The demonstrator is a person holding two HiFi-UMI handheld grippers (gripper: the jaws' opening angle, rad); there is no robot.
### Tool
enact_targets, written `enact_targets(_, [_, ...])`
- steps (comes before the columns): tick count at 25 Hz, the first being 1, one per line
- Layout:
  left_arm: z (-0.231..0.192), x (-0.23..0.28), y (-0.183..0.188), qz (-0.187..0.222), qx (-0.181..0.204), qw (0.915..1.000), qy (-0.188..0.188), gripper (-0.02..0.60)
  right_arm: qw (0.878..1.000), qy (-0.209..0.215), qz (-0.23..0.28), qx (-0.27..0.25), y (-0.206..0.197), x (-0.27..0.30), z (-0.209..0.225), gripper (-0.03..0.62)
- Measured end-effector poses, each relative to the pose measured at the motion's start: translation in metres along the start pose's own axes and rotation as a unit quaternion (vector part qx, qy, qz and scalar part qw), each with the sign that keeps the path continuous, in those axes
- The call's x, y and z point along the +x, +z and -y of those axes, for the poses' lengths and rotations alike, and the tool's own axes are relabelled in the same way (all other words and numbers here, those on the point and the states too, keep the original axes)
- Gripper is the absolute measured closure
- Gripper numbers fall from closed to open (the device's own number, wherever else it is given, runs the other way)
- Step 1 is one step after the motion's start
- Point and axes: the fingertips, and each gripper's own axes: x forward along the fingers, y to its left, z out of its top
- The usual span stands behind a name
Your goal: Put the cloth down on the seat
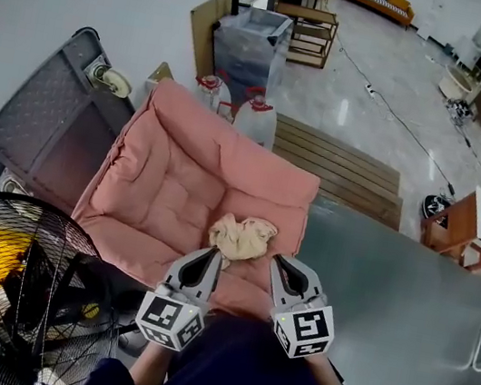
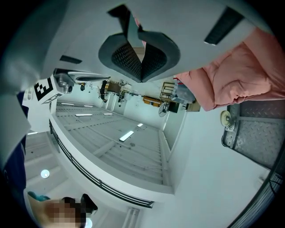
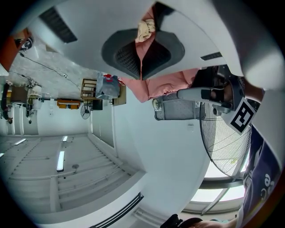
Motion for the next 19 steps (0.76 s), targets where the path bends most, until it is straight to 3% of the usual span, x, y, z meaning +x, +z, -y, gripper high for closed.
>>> enact_targets(19, [-0.009,0.004,-0.009,-0.013,-0.006,0.9999,0.002,0.561,1.000,0.019,-0.012,-0.008,-0.008,0.012,-0.004,0.542])
